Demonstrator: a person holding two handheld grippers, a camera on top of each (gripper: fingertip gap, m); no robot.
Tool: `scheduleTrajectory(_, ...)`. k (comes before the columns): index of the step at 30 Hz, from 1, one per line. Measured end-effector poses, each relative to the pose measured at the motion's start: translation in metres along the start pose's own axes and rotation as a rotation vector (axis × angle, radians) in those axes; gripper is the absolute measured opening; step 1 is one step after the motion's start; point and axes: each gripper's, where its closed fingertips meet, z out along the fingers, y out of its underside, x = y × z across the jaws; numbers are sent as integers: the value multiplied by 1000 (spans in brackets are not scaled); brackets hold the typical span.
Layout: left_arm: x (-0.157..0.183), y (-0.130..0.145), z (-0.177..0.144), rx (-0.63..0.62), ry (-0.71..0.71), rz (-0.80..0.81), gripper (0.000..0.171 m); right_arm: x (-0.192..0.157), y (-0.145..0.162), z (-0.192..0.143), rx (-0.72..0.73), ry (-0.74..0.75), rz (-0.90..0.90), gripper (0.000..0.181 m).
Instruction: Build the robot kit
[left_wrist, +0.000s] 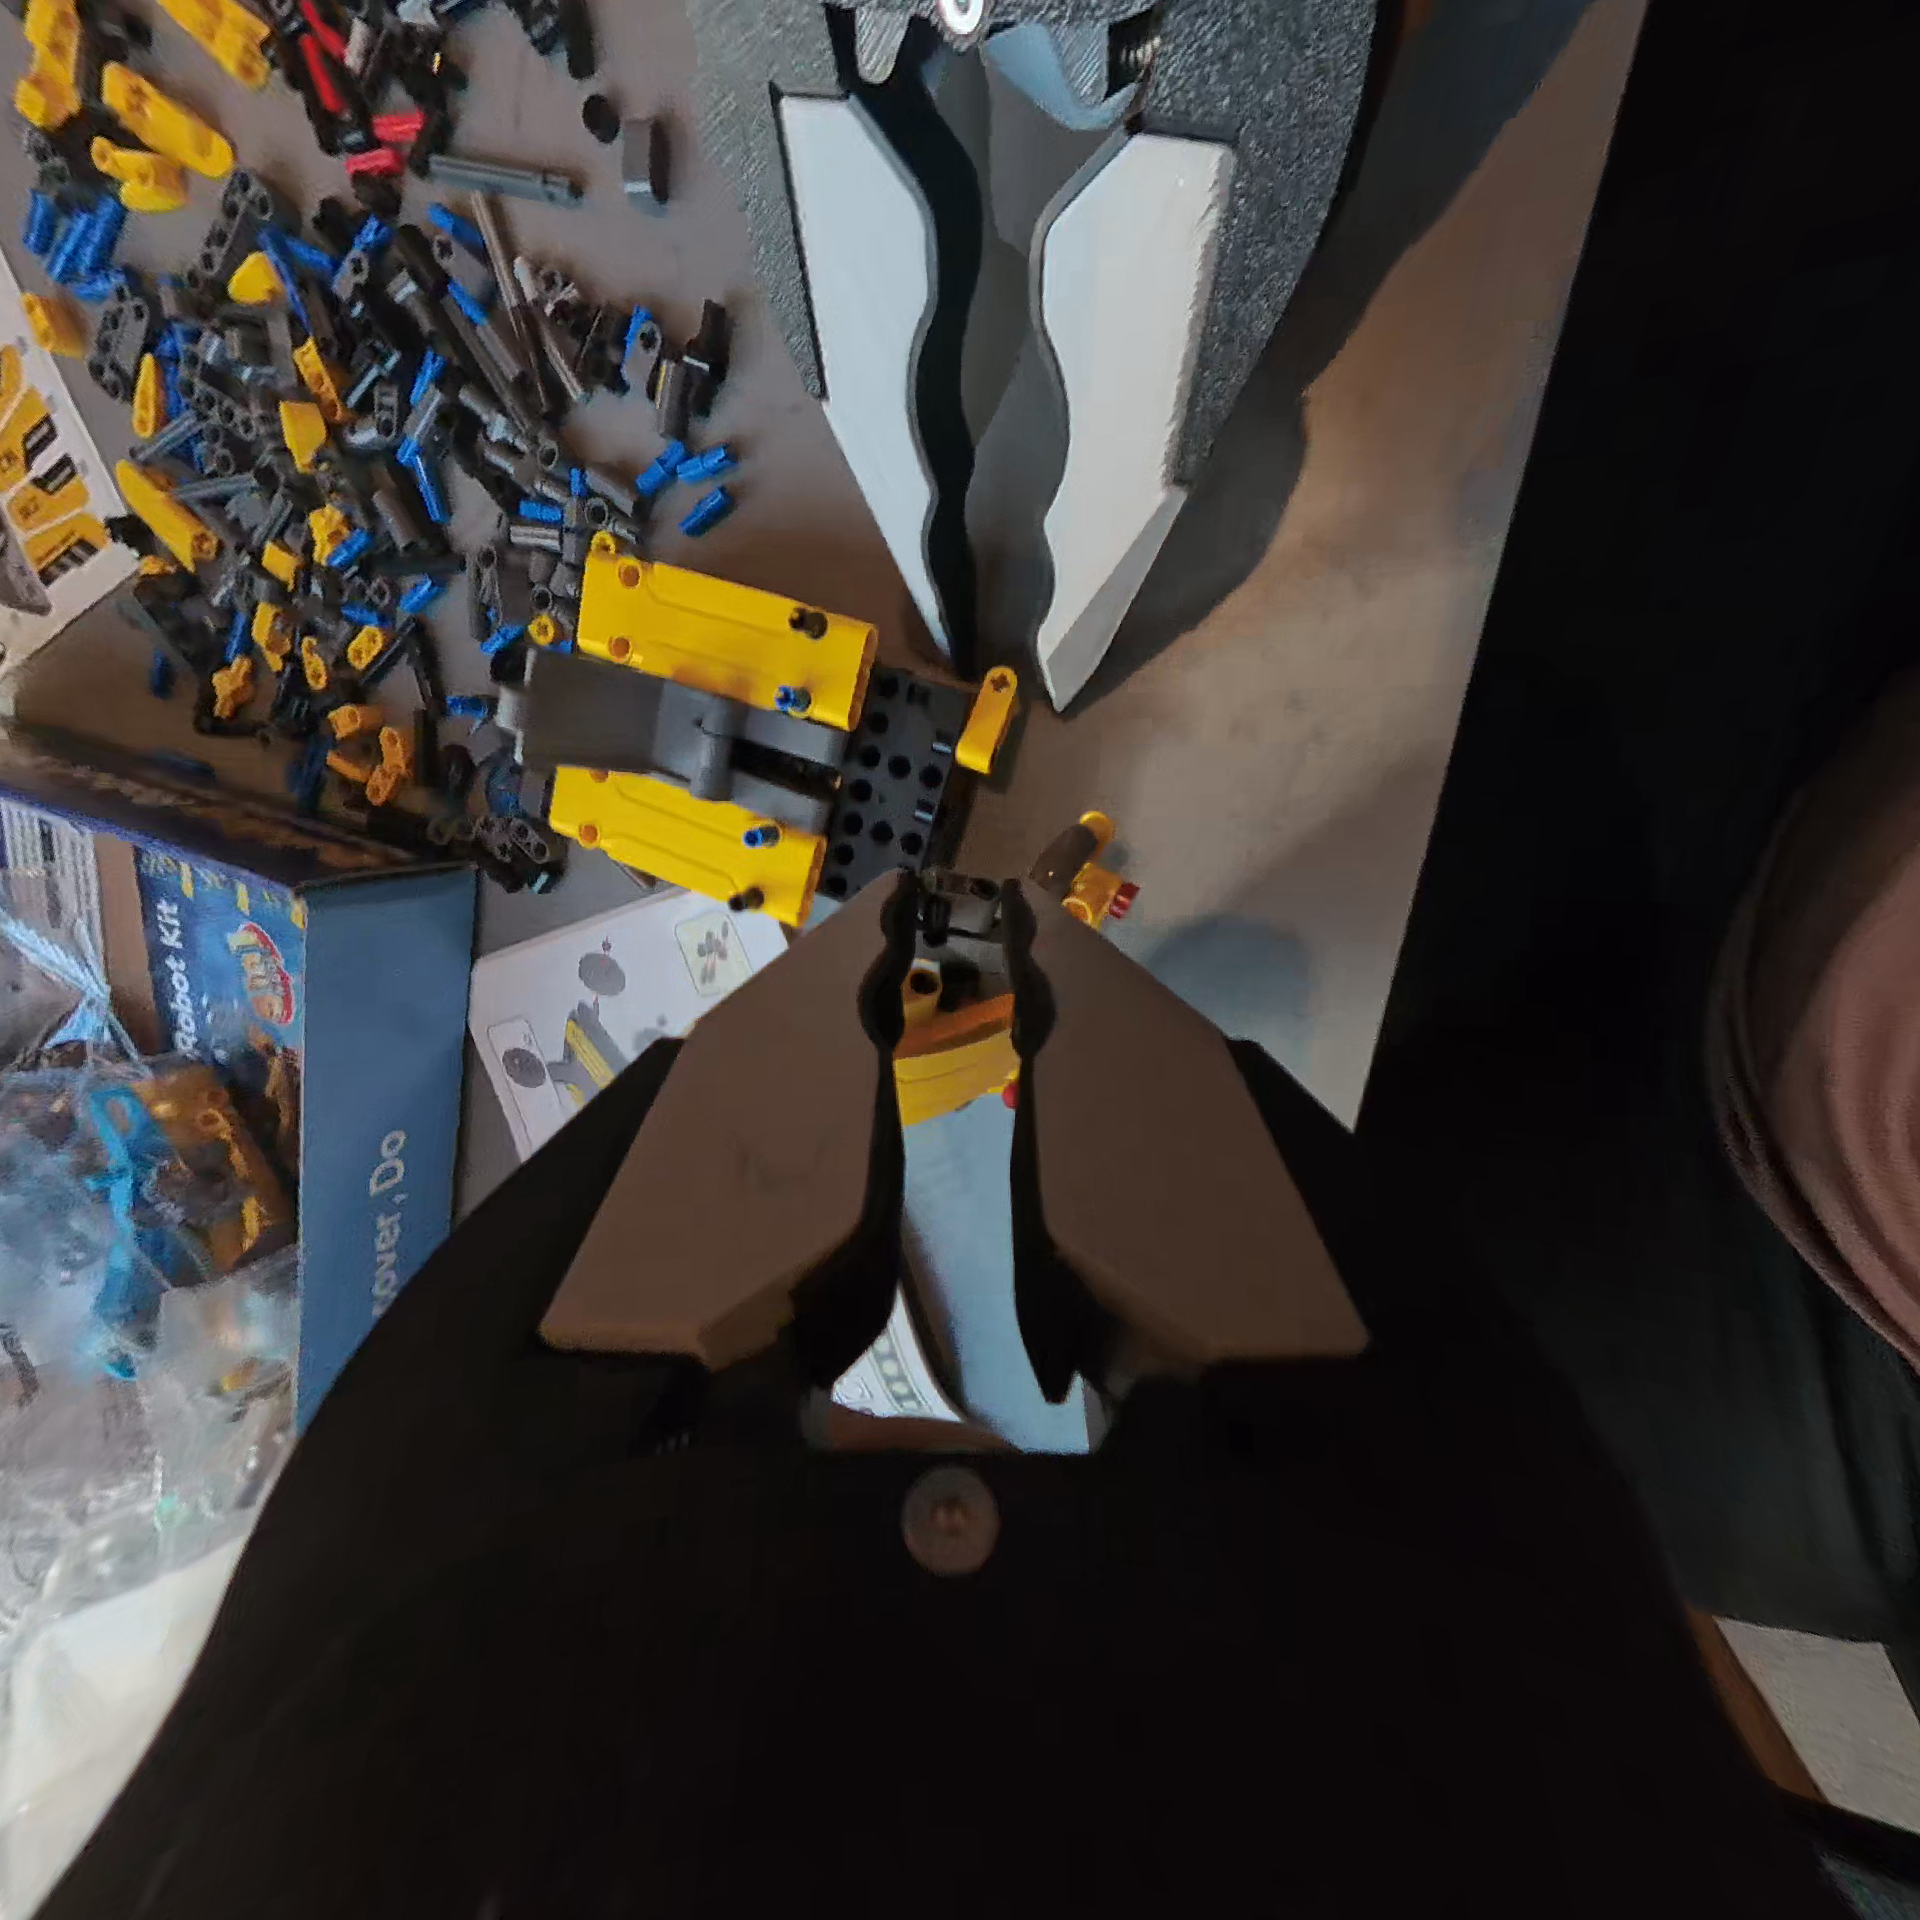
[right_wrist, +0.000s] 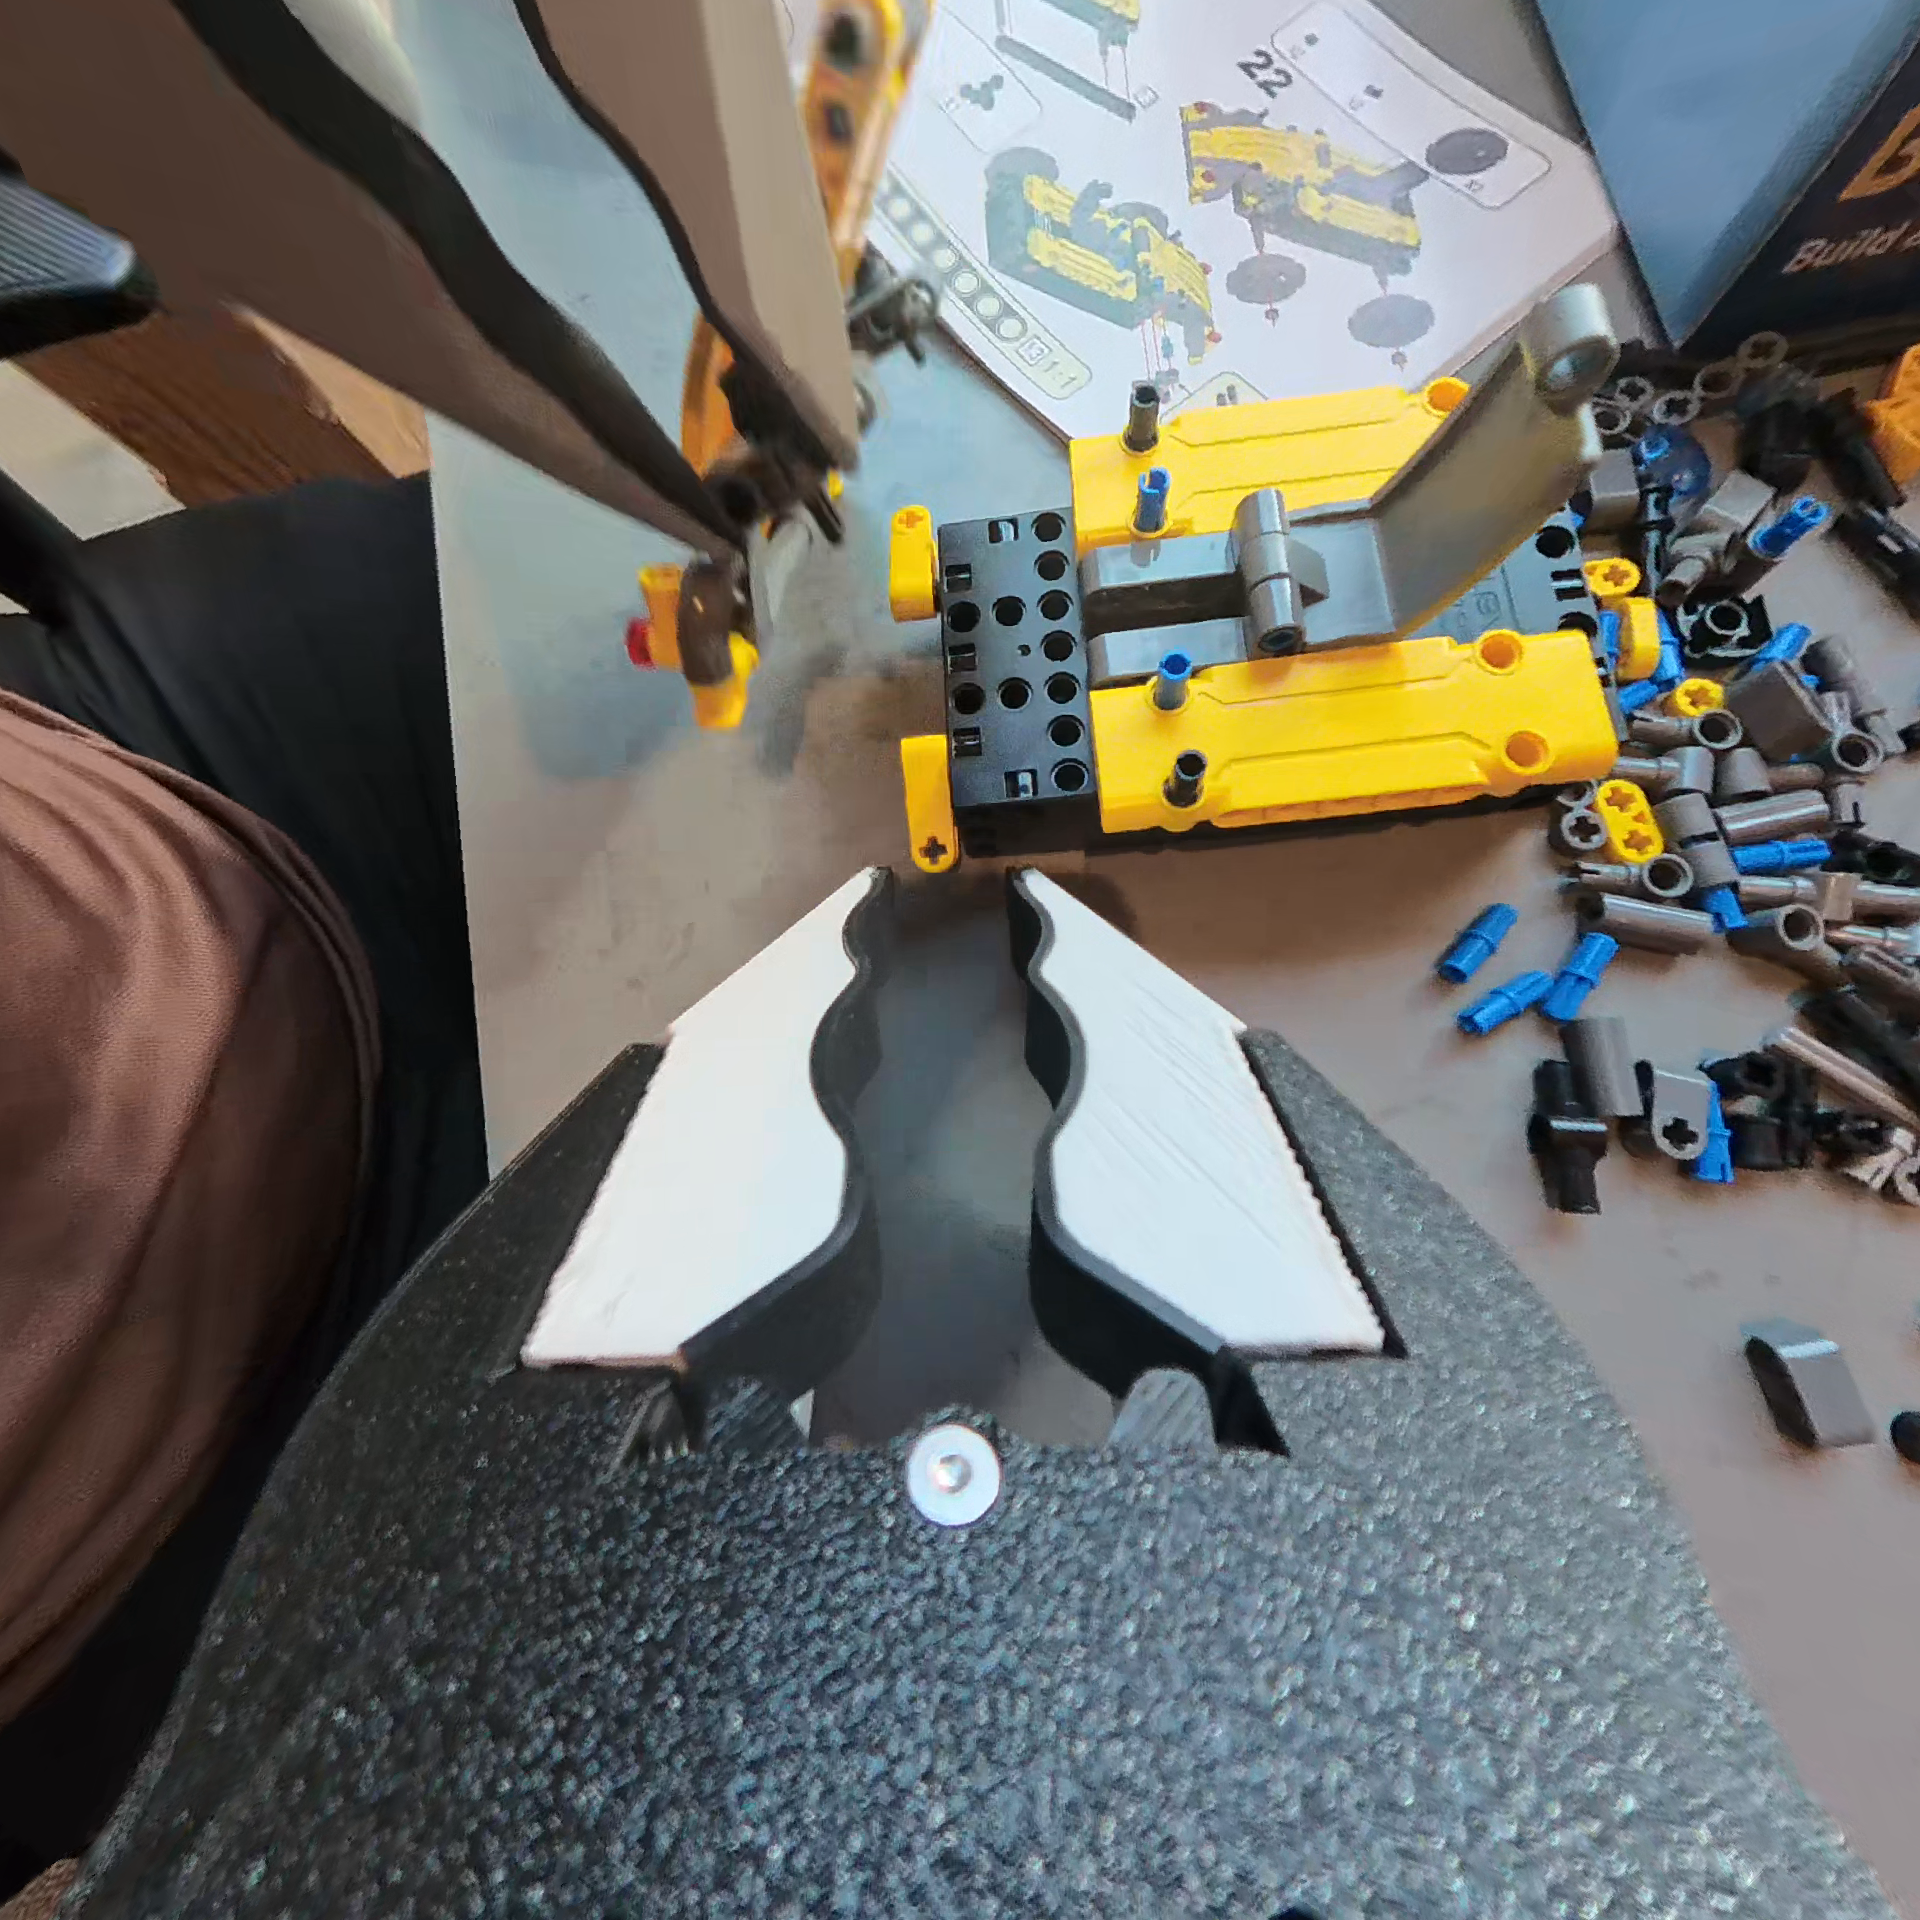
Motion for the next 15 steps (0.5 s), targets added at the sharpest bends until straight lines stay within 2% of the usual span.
scheduleTrajectory(3, 6, 12, 0, 43, 50, -58, 13, 0, -2, 2, -1, 11, 15, 18)
scheduleTrajectory(6, 7, 15, 14, 58, 26, -35, 13, 0, -3, 4, 0, 10, 43, 15)
scheduleTrajectory(9, 4, 2, 20, 141, -56, 11, 13, -1, -2, 3, 0, 9, 67, 9)
scheduleTrajectory(15, 7, -10, 29, 204, -46, 43, 12, -2, -3, 3, 4, 19, 70, 7)
